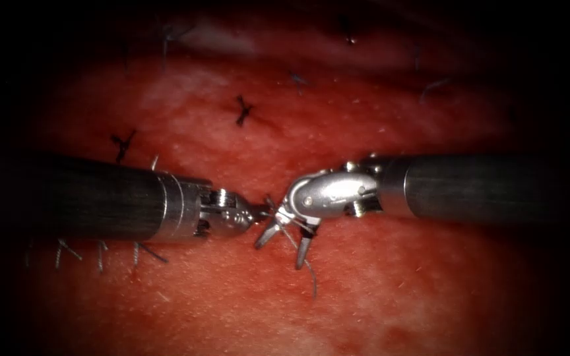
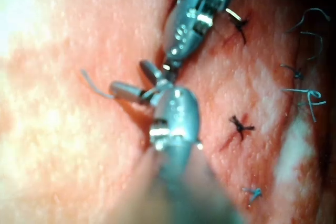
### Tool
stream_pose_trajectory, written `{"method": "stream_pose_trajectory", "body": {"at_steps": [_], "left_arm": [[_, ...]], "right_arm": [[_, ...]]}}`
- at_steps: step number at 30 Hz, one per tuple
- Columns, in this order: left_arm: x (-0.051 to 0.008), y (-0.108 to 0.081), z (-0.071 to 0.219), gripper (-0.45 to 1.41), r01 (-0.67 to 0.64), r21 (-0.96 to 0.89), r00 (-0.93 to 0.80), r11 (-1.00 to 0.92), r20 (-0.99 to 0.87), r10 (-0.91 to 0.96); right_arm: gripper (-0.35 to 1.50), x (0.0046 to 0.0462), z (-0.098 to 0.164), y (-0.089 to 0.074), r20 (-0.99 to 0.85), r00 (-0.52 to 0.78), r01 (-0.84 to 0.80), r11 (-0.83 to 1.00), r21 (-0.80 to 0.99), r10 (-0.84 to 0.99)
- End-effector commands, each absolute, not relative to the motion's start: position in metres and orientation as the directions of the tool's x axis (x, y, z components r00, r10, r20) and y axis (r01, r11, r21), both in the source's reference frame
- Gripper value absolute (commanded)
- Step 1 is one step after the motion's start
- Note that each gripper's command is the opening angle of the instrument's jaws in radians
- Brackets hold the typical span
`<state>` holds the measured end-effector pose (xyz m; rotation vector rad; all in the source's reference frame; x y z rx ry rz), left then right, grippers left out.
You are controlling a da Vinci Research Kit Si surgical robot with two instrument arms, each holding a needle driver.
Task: Wound Closure
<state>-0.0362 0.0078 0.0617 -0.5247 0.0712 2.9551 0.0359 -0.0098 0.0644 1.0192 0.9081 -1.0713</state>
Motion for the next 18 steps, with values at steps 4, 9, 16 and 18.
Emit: {"method": "stream_pose_trajectory", "body": {"at_steps": [4, 9, 16, 18], "left_arm": [[-0.0370, 0.0075, 0.0620, -0.45, -0.146, 0.022, -0.929, -0.989, -0.348, 0.129], [-0.0372, 0.0071, 0.0617, -0.45, -0.145, 0.021, -0.928, -0.989, -0.350, 0.129], [-0.0370, 0.0069, 0.0615, -0.45, -0.143, 0.021, -0.928, -0.990, -0.352, 0.126], [-0.0369, 0.0069, 0.0615, -0.45, -0.137, 0.023, -0.928, -0.990, -0.352, 0.120]], "right_arm": [[1.16, 0.0366, 0.0648, -0.0091, -0.928, 0.247, 0.968, 0.121, 0.221, -0.281], [1.15, 0.0365, 0.0649, -0.0089, -0.907, 0.271, 0.963, 0.076, 0.260, -0.323], [1.11, 0.0361, 0.0652, -0.0093, -0.864, 0.295, 0.951, 0.041, 0.306, -0.407], [1.11, 0.0362, 0.0654, -0.0096, -0.850, 0.301, 0.948, 0.037, 0.317, -0.431]]}}
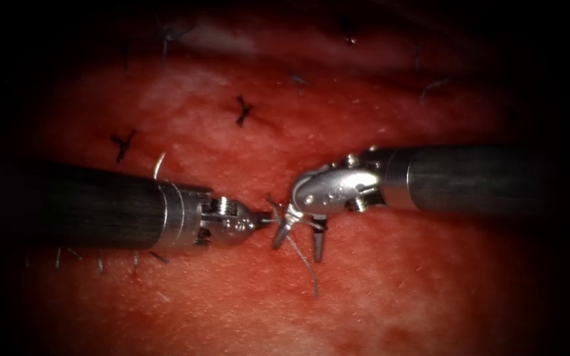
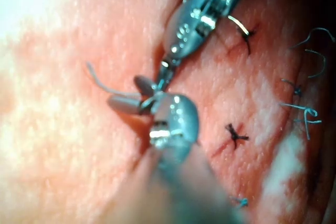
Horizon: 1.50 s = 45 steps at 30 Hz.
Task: Wound Closure
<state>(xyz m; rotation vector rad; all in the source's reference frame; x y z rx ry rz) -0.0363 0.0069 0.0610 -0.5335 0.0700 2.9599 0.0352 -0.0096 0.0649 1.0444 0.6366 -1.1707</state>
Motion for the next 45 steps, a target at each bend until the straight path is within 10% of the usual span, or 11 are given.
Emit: {"method": "stream_pose_trajectory", "body": {"at_steps": [1, 16, 20, 22, 45], "left_arm": [[-0.0369, 0.007, 0.062, -0.45, -0.136, 0.023, -0.928, -0.990, -0.352, 0.120], [-0.0367, 0.007, 0.062, -0.45, -0.140, 0.021, -0.927, -0.990, -0.354, 0.123], [-0.0368, 0.007, 0.062, -0.45, -0.141, 0.021, -0.927, -0.990, -0.354, 0.124], [-0.0367, 0.007, 0.062, -0.45, -0.145, 0.019, -0.926, -0.989, -0.354, 0.129], [-0.0391, 0.000, 0.056, -0.45, -0.150, 0.017, -0.925, -0.989, -0.356, 0.134]], "right_arm": [[1.11, 0.0362, 0.066, -0.010, -0.846, 0.298, 0.948, 0.033, 0.317, -0.443], [0.93, 0.0359, 0.065, -0.014, -0.839, 0.262, 0.954, 0.000, 0.298, -0.476], [0.39, 0.0361, 0.065, -0.014, -0.843, 0.253, 0.957, -0.004, 0.289, -0.475], [-0.35, 0.0362, 0.065, -0.013, -0.847, 0.256, 0.957, 0.001, 0.289, -0.466], [-0.35, 0.0384, 0.063, -0.004, -0.902, 0.359, 0.907, 0.317, 0.277, -0.240]]}}
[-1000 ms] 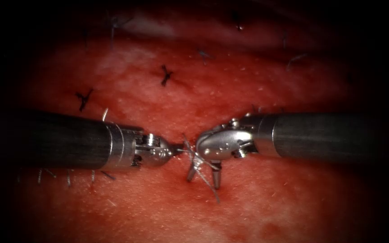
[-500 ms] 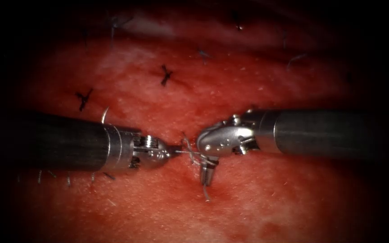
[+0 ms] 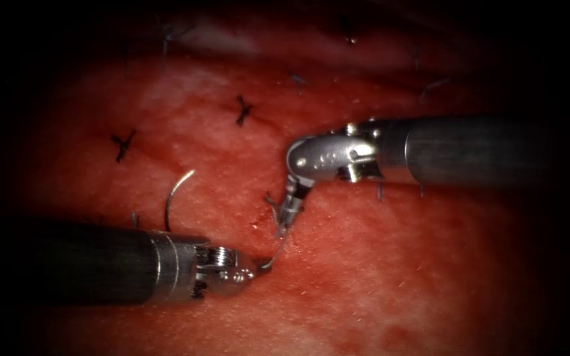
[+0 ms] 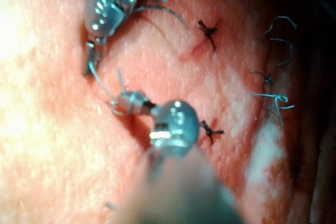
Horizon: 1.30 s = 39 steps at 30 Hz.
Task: Wound Closure
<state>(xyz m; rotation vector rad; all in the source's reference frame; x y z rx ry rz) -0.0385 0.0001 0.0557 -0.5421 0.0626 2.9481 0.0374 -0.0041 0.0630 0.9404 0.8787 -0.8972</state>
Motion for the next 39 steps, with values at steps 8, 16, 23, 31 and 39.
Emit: {"method": "stream_pose_trajectory", "body": {"at_steps": [8, 16, 23, 31, 39], "left_arm": [[-0.0406, -0.004, 0.052, -0.45, -0.131, 0.026, -0.927, -0.991, -0.357, 0.113], [-0.0417, -0.006, 0.051, -0.45, -0.119, 0.039, -0.930, -0.992, -0.355, 0.098], [-0.0431, -0.009, 0.051, -0.45, -0.093, 0.031, -0.928, -0.995, -0.364, 0.075], [-0.0439, -0.010, 0.049, -0.45, -0.080, 0.034, -0.926, -0.996, -0.371, 0.061], [-0.0446, -0.012, 0.048, -0.45, -0.071, 0.037, -0.923, -0.997, -0.381, 0.052]], "right_arm": [[-0.35, 0.0393, 0.065, -0.001, -0.880, 0.410, 0.858, 0.427, 0.285, -0.238], [-0.35, 0.0397, 0.066, 0.001, -0.868, 0.434, 0.825, 0.493, 0.276, -0.241], [-0.35, 0.0392, 0.067, 0.001, -0.854, 0.464, 0.785, 0.555, 0.273, -0.236], [-0.35, 0.0382, 0.067, 0.001, -0.812, 0.561, 0.682, 0.646, 0.344, -0.159], [-0.35, 0.0381, 0.068, 0.003, -0.762, 0.647, 0.484, 0.780, 0.397, -0.014]]}}
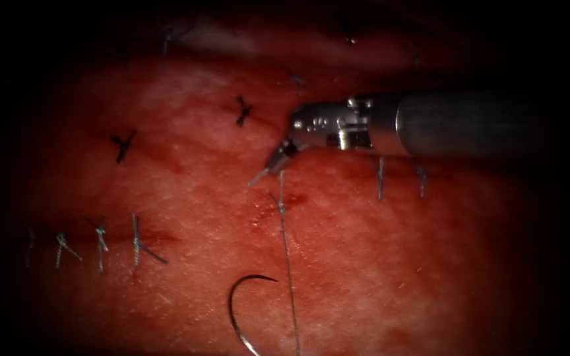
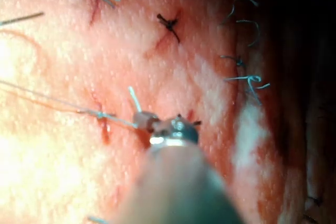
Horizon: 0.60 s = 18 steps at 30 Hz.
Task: Wound Closure
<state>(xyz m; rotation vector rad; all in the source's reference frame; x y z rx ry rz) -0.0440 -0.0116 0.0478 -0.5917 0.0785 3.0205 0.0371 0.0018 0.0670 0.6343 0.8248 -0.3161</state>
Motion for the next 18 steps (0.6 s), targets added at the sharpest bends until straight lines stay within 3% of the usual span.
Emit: {"method": "stream_pose_trajectory", "body": {"at_steps": [1, 8, 18], "left_arm": [[-0.0447, -0.0119, 0.0484, -0.45, -0.070, 0.034, -0.923, -0.997, -0.382, 0.051], [-0.0445, -0.0124, 0.0485, -0.45, -0.062, 0.030, -0.924, -0.998, -0.380, 0.046], [-0.0446, -0.0126, 0.0480, -0.45, -0.054, 0.021, -0.920, -0.998, -0.391, 0.042]], "right_arm": [[-0.35, 0.0381, 0.0678, 0.0028, -0.758, 0.653, 0.465, 0.788, 0.402, 0.001], [-0.35, 0.0379, 0.0692, 0.0037, -0.727, 0.682, 0.349, 0.842, 0.412, 0.073], [-0.35, 0.0379, 0.0702, 0.0028, -0.709, 0.699, 0.366, 0.802, 0.473, 0.099]]}}
